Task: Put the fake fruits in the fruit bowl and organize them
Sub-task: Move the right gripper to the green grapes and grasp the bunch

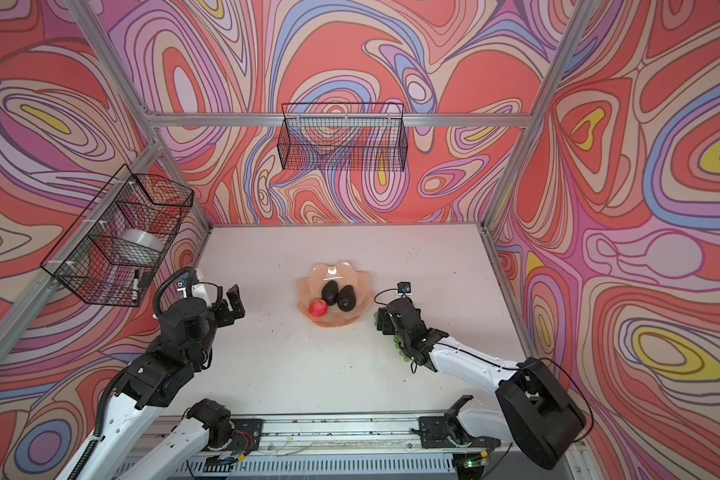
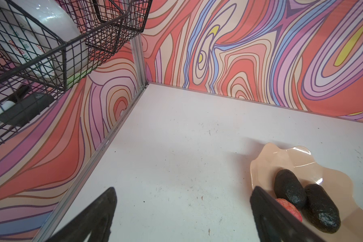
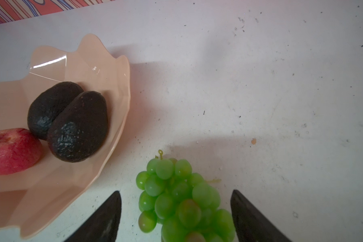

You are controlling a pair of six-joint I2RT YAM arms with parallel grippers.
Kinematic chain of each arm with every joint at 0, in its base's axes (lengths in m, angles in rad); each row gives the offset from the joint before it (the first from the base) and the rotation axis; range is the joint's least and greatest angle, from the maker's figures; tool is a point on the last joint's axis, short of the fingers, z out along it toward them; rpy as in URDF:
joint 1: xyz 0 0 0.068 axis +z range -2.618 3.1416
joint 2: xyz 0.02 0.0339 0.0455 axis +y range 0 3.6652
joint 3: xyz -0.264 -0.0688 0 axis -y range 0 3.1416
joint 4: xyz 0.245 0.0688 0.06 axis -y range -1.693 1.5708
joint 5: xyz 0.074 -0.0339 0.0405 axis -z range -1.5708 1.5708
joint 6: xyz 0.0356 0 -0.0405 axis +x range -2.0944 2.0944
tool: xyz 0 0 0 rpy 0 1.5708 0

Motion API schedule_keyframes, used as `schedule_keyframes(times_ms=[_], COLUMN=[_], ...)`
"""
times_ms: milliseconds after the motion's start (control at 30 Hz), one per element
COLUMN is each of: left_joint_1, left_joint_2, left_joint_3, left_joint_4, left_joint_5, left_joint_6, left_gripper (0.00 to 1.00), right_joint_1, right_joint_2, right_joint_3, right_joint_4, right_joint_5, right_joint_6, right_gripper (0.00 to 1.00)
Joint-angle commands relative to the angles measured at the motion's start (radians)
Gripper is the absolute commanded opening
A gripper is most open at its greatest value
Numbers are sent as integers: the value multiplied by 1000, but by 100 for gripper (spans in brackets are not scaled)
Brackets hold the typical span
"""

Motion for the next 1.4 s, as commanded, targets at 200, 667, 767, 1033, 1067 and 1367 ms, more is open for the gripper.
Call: schedule_keyframes(times_ms=[200,667,767,1033,1067,1367], left_joint_1=[8,7,8,9,7,8], left_joint_2=[-2,-2,-1,2,1,3], left_joint_3=[6,5,5,5,5,5], left_joint_4=[-21,-21,-21,-21,-21,-18], left_joint_5=[-3,-7,-10,-11,-11,-7], left_joint_6=[-10,-12,-12,-13,-14,-18], left_gripper=[100,100,100,100,100,100], right_joint_1=[-37,-48,-49,-49,-49,-49], right_joint_2=[104,199,196,108,93,-45], right_joint_3=[-37,-22,-22,31,39,111], right_joint_4=[116,143,140,25,12,-95], right_joint_5=[-57,-73,-73,-40,-36,-39], right_joint_6=[7,55,60,64,62,43], right_gripper=[83,67,55,42,40,29])
